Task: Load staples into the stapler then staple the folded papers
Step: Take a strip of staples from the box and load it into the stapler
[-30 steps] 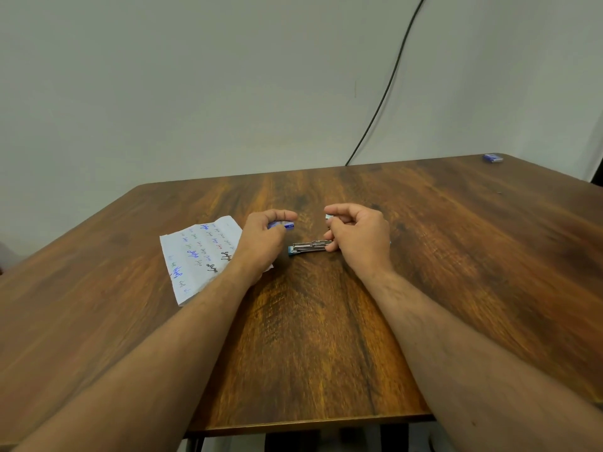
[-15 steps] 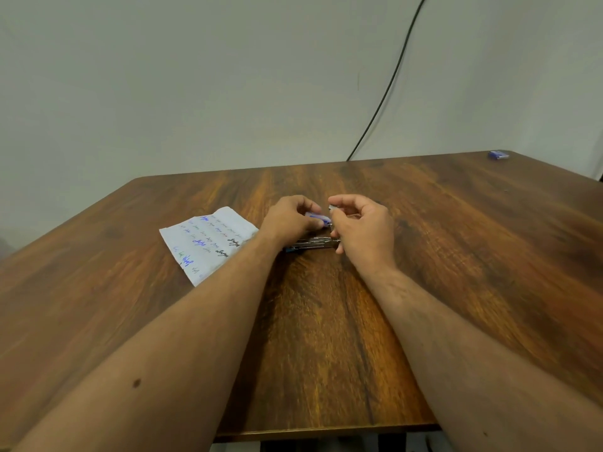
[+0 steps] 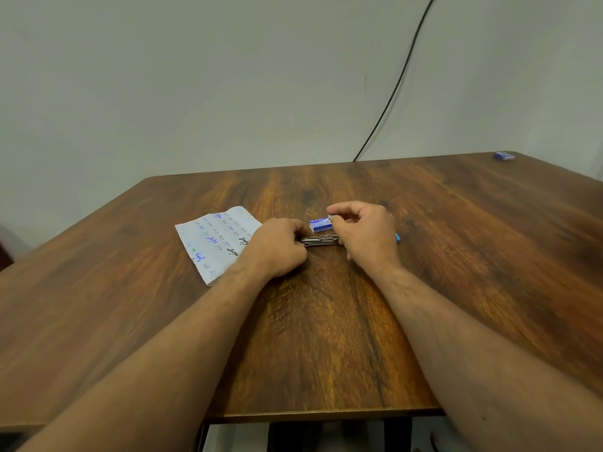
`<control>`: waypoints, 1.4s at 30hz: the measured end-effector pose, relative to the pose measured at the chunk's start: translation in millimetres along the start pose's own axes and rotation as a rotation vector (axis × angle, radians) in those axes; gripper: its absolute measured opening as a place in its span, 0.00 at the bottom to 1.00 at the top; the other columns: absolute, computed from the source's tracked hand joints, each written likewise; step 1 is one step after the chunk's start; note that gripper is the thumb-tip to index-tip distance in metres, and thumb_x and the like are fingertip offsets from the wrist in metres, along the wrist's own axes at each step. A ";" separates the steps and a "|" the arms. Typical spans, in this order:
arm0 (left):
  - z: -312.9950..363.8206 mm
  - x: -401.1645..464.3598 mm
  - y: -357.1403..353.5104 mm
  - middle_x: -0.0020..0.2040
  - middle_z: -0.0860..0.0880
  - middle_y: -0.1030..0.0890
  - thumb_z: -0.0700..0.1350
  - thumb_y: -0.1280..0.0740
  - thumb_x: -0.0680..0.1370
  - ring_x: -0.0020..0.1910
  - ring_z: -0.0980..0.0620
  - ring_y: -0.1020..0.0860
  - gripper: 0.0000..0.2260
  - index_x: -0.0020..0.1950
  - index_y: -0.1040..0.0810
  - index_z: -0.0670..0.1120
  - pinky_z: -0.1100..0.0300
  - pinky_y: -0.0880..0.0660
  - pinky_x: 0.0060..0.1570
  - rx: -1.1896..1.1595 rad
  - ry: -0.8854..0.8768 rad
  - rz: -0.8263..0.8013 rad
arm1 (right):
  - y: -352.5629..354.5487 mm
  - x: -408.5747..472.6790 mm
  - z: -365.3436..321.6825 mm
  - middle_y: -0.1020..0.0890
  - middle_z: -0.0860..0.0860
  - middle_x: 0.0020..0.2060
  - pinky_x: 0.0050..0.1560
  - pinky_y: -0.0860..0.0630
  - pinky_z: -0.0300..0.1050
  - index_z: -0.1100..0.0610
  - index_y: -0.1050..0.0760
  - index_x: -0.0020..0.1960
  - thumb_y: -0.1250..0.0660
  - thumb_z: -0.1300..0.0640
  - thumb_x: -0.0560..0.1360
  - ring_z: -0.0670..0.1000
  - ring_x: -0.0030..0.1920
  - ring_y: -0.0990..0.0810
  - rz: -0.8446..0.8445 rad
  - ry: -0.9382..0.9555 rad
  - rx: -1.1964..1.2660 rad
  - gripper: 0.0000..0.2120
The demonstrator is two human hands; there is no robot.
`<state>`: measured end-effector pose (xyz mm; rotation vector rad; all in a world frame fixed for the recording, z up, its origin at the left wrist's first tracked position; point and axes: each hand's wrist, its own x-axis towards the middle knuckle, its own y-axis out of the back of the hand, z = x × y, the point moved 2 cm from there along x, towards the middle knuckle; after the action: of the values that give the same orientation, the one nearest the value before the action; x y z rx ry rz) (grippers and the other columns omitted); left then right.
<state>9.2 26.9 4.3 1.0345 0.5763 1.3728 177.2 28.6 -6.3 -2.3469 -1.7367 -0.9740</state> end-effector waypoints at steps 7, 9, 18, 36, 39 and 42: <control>1.0 -4.1 4.6 0.47 0.49 0.15 0.46 0.35 0.70 0.50 0.49 0.21 0.17 0.56 0.15 0.51 0.54 0.22 0.51 0.063 -0.084 0.040 | 2.4 -3.8 -9.1 0.17 0.43 0.43 0.45 0.23 0.36 0.50 0.14 0.50 0.30 0.60 0.75 0.43 0.41 0.20 0.022 0.091 -0.065 0.09; 4.3 1.9 1.2 0.49 0.49 0.14 0.49 0.31 0.74 0.54 0.48 0.22 0.12 0.56 0.15 0.51 0.54 0.24 0.54 0.110 -0.099 0.048 | 3.1 -2.7 -8.4 0.21 0.44 0.46 0.47 0.26 0.33 0.50 0.14 0.50 0.29 0.60 0.75 0.43 0.44 0.22 0.031 0.113 -0.095 0.08; 2.2 -2.8 -18.4 0.49 0.49 0.14 0.47 0.31 0.77 0.52 0.47 0.21 0.07 0.52 0.15 0.50 0.53 0.26 0.52 0.103 -0.106 0.224 | 0.4 -3.5 -5.5 0.27 0.46 0.50 0.57 0.27 0.50 0.49 0.13 0.52 0.29 0.58 0.75 0.51 0.56 0.27 -0.185 0.166 -0.525 0.09; 2.9 -4.4 -15.3 0.51 0.51 0.14 0.46 0.28 0.76 0.52 0.51 0.20 0.04 0.49 0.15 0.52 0.55 0.25 0.54 -0.015 -0.100 0.183 | 4.3 -1.0 2.9 0.20 0.46 0.52 0.59 0.35 0.53 0.41 0.14 0.53 0.29 0.55 0.77 0.53 0.57 0.28 -0.264 0.154 -0.471 0.11; 1.8 -4.3 -15.7 0.51 0.51 0.14 0.46 0.28 0.75 0.52 0.51 0.20 0.04 0.49 0.16 0.52 0.55 0.25 0.54 -0.015 -0.104 0.182 | 4.9 -2.1 1.3 0.18 0.46 0.52 0.60 0.34 0.55 0.40 0.14 0.54 0.29 0.55 0.77 0.53 0.55 0.29 -0.272 0.169 -0.463 0.12; 0.7 -4.5 -15.4 0.49 0.51 0.14 0.46 0.28 0.75 0.50 0.51 0.20 0.03 0.48 0.16 0.52 0.55 0.25 0.52 -0.024 -0.100 0.189 | 5.5 -2.9 -0.4 0.16 0.46 0.51 0.61 0.32 0.56 0.41 0.15 0.56 0.29 0.55 0.77 0.50 0.53 0.31 -0.277 0.174 -0.457 0.12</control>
<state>16.9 24.1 -9.5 1.1541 0.3951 1.4789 181.3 24.0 -5.8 -2.1894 -1.9719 -1.7254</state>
